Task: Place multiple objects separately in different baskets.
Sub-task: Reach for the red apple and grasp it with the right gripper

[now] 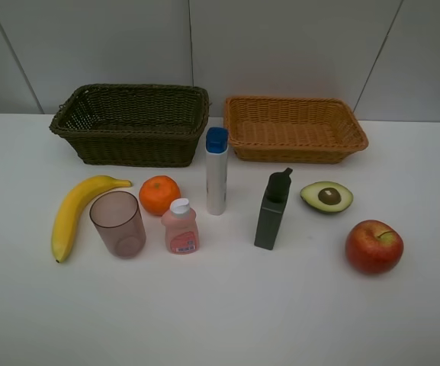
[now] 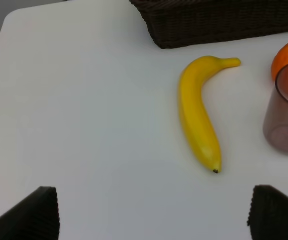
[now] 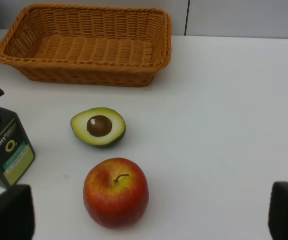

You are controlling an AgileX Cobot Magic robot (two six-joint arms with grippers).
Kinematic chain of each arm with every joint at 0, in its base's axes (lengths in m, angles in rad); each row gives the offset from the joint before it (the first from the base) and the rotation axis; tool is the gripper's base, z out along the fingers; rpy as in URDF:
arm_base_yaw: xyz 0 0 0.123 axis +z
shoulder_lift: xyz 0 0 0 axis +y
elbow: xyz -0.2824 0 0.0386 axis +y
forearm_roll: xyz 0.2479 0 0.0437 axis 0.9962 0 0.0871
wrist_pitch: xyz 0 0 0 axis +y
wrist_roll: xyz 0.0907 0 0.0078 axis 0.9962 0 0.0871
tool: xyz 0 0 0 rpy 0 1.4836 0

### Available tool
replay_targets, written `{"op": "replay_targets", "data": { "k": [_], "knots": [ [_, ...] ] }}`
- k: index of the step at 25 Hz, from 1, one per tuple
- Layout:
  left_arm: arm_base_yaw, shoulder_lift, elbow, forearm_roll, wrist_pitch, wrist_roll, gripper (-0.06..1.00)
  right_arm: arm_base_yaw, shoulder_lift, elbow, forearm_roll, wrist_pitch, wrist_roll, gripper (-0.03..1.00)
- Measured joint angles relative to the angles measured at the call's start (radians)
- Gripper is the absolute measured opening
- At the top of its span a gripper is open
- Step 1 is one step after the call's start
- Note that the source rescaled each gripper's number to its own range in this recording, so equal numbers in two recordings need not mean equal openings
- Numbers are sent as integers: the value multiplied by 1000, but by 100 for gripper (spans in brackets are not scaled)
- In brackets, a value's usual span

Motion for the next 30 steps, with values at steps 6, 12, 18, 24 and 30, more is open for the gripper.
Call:
{"op": "replay_targets", "data": {
  "k": [6,12,18,24,30],
  "knots": [
    [0,0,0,0,0,0,100,0,0,0,0,0,0,100],
    [0,0,0,0,0,0,100,0,0,0,0,0,0,100],
    [0,0,0,0,0,0,100,0,0,0,0,0,0,100],
    [0,0,0,0,0,0,100,0,0,0,0,0,0,100],
    [0,0,0,0,0,0,100,0,0,0,0,0,0,100]
  ]
}}
